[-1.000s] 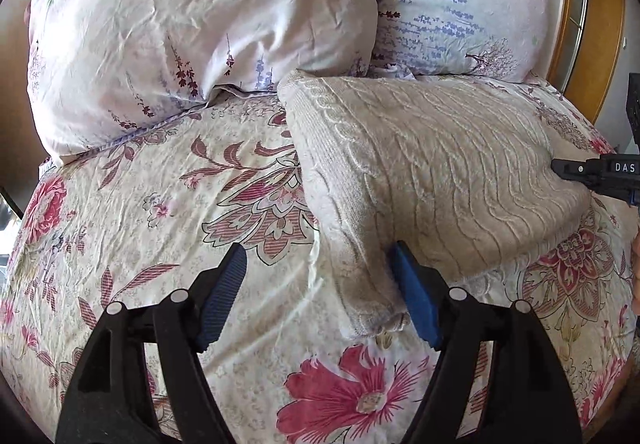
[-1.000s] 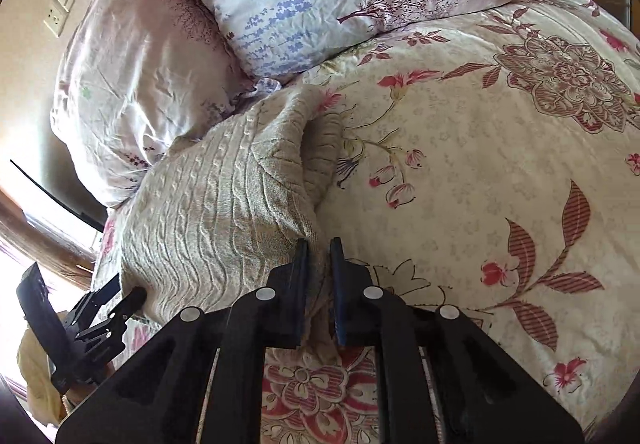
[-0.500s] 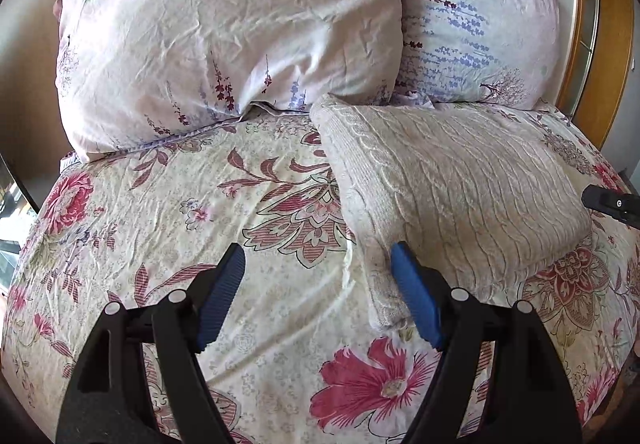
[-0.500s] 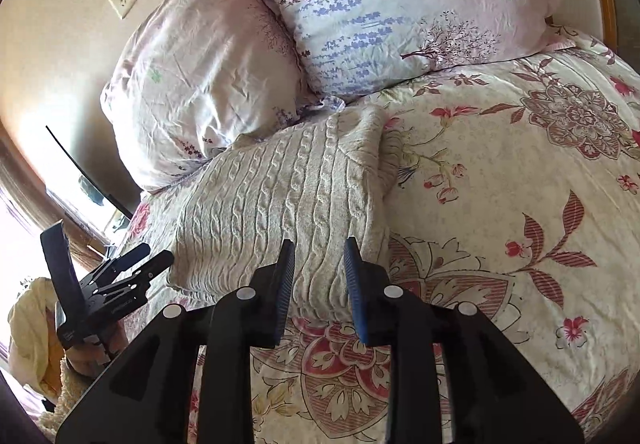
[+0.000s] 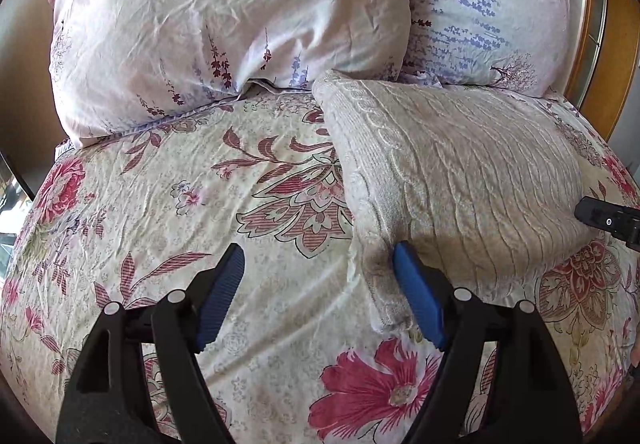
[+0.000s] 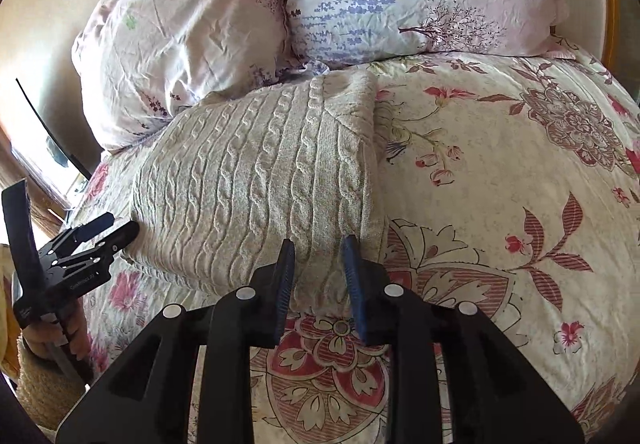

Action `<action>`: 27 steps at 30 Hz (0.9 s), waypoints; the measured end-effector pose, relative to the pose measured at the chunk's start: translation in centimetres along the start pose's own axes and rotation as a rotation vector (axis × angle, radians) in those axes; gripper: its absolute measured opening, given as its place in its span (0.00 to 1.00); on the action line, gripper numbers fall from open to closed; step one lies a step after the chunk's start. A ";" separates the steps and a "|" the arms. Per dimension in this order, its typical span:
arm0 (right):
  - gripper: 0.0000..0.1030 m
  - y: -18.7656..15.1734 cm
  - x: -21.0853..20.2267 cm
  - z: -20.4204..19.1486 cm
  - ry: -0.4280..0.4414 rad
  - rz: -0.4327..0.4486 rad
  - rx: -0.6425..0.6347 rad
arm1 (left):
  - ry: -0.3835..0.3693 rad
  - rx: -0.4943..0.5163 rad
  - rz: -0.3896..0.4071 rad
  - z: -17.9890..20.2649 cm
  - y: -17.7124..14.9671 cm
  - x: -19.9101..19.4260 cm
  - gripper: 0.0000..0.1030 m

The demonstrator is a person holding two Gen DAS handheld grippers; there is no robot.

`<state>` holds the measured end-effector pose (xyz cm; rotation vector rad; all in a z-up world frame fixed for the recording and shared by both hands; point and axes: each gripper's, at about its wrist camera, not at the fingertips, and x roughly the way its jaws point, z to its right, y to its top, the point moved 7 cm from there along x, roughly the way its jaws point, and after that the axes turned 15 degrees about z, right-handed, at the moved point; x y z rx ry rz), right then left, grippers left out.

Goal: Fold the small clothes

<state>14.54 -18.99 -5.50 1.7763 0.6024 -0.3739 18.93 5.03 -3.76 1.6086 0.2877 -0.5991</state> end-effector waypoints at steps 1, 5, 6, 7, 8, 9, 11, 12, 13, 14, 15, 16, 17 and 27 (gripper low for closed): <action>0.27 0.0 0.1 0.0 -0.010 -0.001 -0.015 | 0.001 -0.002 -0.006 0.0 -0.1 0.2 0.75; 0.27 0.3 0.0 0.6 0.004 0.010 0.016 | -0.001 -0.012 -0.015 0.0 -0.1 0.5 0.75; 0.26 0.6 -0.7 1.0 0.017 0.032 0.059 | -0.001 -0.017 -0.007 0.0 0.0 0.0 0.75; 0.27 0.9 -1.6 1.4 0.018 0.066 0.088 | -0.003 -0.023 0.011 -0.1 0.2 -0.8 0.75; 0.30 1.2 -2.5 1.9 -0.018 0.096 0.088 | 0.001 -0.027 0.031 -0.2 0.2 -1.6 0.80; 0.53 1.4 -3.3 2.5 -0.064 0.126 0.077 | 0.009 -0.031 0.047 -0.2 0.2 -2.5 0.85; 0.86 1.4 -4.7 3.0 -0.109 0.168 0.057 | 0.014 -0.046 0.072 0.0 -0.1 -4.0 0.95; 0.87 1.1 -5.0 2.8 -0.120 0.169 0.042 | 0.003 -0.055 0.071 0.3 -0.4 -4.5 0.95; 0.89 0.7 -5.1 2.6 -0.131 0.161 0.029 | -0.006 -0.060 0.057 0.8 -0.9 -4.8 0.96; 0.92 0.3 -5.1 2.3 -0.141 0.150 0.020 | -0.013 -0.062 0.041 1.3 -1.4 -5.0 0.97; 0.99 -0.2 -5.0 2.0 -0.143 0.141 0.016 | -0.019 -0.063 0.025 1.9 -2.0 -5.0 0.97; 0.99 -0.5 -4.9 1.5 -0.144 0.137 0.010 | -0.022 -0.061 0.010 2.5 -2.4 -5.0 0.98; 0.99 -0.9 -4.9 1.1 -0.148 0.132 0.002 | -0.020 -0.057 -0.006 3.0 -2.9 -4.8 0.98; 0.99 -4.2 -1.8 -1.2 -0.191 -0.009 -0.106 | 0.020 -0.045 -0.106 4.0 -4.6 -2.5 0.98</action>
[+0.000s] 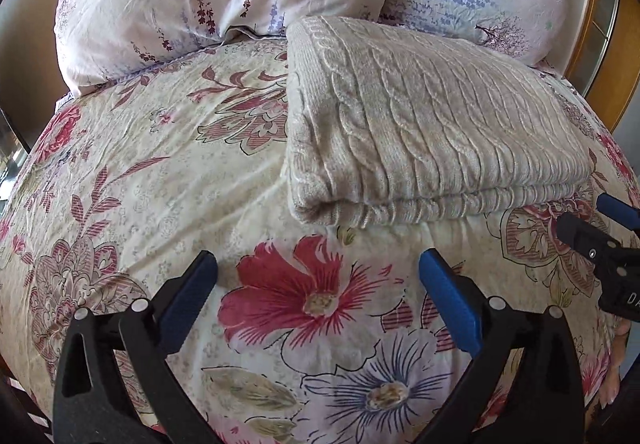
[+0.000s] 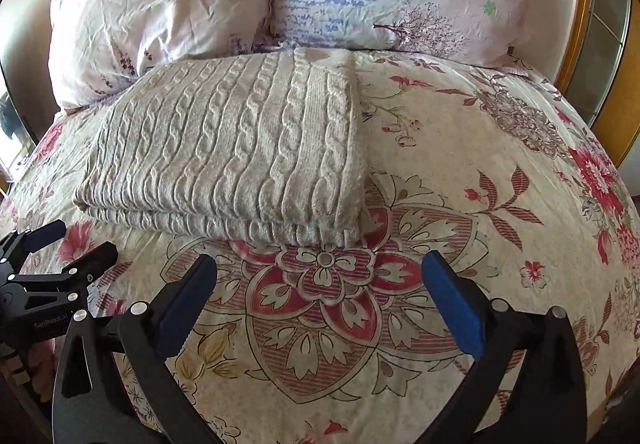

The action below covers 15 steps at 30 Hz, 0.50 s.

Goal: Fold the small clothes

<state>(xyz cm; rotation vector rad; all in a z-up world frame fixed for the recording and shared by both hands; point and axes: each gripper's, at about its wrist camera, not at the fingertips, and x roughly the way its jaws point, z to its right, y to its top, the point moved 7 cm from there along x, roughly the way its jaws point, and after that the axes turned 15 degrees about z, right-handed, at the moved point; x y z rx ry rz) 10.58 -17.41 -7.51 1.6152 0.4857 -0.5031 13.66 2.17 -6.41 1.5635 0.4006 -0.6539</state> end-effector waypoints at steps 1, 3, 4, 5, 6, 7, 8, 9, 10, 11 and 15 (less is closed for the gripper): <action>0.99 -0.3 0.2 -0.2 -0.001 -0.013 -0.006 | 0.001 0.002 -0.001 0.0 0.0 0.0 0.98; 0.99 -0.7 0.6 -0.6 -0.004 -0.044 -0.026 | 0.003 0.003 0.001 0.0 0.0 0.1 0.98; 0.99 -0.9 0.7 -0.8 -0.002 -0.057 -0.034 | 0.005 0.002 0.002 0.0 0.0 0.2 0.98; 0.99 -1.0 0.8 -1.0 -0.007 -0.063 -0.046 | 0.008 -0.001 0.003 0.0 0.0 0.2 0.98; 0.99 -1.1 0.7 -1.1 -0.007 -0.060 -0.051 | 0.010 -0.004 0.004 0.0 0.0 0.2 0.98; 0.99 -1.1 0.7 -1.2 -0.005 -0.063 -0.050 | 0.010 -0.004 0.004 0.0 0.0 0.2 0.98; 0.99 -1.1 0.7 -1.1 -0.003 -0.064 -0.046 | 0.010 -0.004 0.004 0.0 0.1 0.2 0.98; 0.99 -1.1 0.7 -1.1 -0.003 -0.064 -0.048 | 0.009 -0.002 0.004 0.0 0.0 0.2 0.98; 0.99 -1.1 0.7 -1.1 -0.004 -0.063 -0.048 | 0.006 -0.001 0.005 0.0 0.0 0.1 0.98; 0.99 -1.1 0.7 -1.1 -0.003 -0.063 -0.048 | 0.005 -0.001 0.005 0.0 0.0 0.1 0.98; 0.99 -1.1 0.8 -1.0 0.000 -0.064 -0.051 | 0.003 0.003 0.004 0.0 0.0 0.2 0.98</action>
